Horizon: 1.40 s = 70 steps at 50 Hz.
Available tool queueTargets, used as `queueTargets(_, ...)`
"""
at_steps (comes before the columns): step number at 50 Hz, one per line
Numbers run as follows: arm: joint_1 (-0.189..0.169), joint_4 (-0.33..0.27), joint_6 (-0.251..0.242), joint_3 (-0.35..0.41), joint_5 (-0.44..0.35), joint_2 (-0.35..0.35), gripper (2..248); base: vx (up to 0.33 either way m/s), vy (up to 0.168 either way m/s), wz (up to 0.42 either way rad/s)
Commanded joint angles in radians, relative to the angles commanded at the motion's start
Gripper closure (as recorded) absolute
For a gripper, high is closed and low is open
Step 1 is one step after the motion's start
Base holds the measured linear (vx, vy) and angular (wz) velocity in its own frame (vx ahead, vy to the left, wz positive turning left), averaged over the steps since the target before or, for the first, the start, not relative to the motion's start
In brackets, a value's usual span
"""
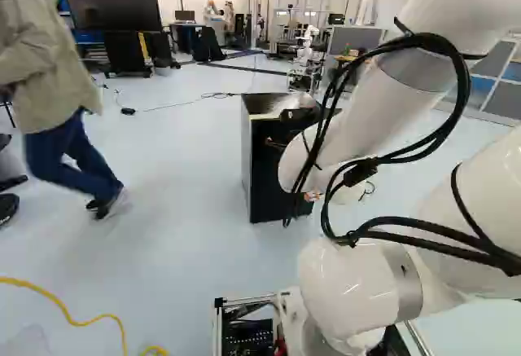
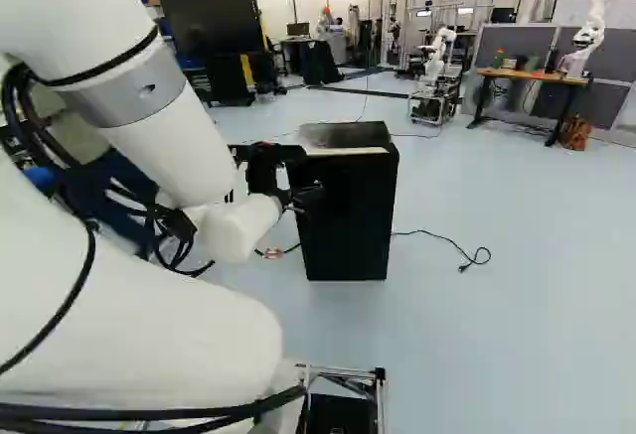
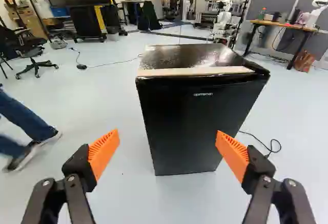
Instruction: Grab a drink from the fridge
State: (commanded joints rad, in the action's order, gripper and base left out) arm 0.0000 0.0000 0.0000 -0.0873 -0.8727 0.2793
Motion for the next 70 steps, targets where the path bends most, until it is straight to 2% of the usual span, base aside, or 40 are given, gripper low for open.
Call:
queueTargets(50, 0.0, 0.0, 0.0, 0.0, 0.0, 0.0, 3, 0.0, 0.0, 0.0)
queueTargets(70, 0.0, 0.0, 0.0, 0.0, 0.0, 0.0, 3, 0.0, 0.039, -0.009)
